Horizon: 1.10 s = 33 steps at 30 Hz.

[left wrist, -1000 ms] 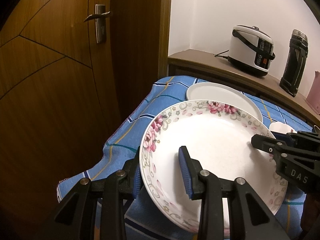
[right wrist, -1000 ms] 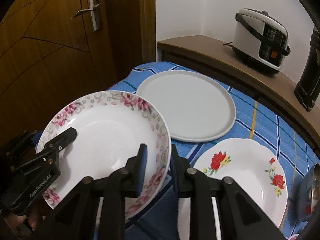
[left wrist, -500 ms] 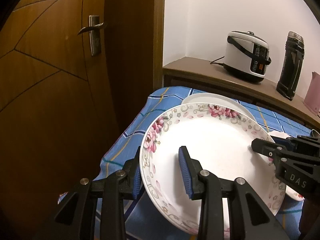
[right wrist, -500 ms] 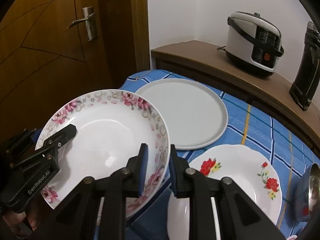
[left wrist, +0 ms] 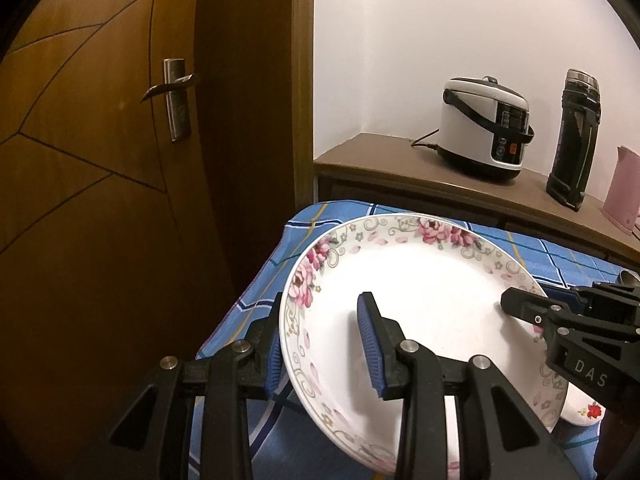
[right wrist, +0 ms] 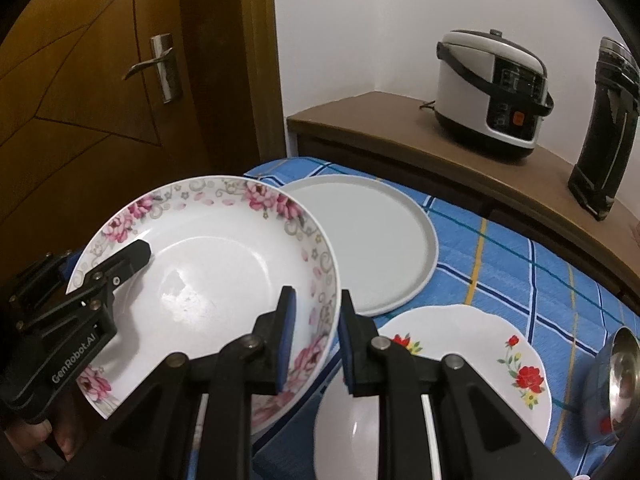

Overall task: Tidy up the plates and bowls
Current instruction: 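Lift the pink-floral plate with both grippers and carry it over the grey plate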

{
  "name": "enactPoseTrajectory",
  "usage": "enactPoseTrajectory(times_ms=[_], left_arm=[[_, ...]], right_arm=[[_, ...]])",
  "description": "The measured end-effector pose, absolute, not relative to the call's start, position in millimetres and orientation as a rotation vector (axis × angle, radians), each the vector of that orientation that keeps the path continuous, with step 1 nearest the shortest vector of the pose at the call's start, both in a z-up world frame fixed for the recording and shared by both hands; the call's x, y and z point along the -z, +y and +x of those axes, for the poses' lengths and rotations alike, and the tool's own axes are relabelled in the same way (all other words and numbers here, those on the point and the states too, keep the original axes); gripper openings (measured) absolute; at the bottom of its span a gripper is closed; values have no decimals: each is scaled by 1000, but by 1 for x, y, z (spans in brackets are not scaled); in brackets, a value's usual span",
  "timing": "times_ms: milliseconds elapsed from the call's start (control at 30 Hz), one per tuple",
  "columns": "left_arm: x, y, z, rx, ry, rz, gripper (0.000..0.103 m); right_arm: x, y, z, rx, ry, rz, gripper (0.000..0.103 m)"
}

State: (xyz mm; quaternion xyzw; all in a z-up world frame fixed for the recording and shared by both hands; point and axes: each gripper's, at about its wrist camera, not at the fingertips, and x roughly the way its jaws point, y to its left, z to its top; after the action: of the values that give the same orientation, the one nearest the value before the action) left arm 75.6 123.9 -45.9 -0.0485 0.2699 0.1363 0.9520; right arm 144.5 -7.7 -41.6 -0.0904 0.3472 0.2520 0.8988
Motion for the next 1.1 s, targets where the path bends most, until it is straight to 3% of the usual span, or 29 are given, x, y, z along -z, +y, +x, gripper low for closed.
enactPoseTrajectory(times_ms=[1100], left_arm=[[17,111,133,-224,463,-22,37]], right_arm=[[12,-19,190,-384,666,-119,20]])
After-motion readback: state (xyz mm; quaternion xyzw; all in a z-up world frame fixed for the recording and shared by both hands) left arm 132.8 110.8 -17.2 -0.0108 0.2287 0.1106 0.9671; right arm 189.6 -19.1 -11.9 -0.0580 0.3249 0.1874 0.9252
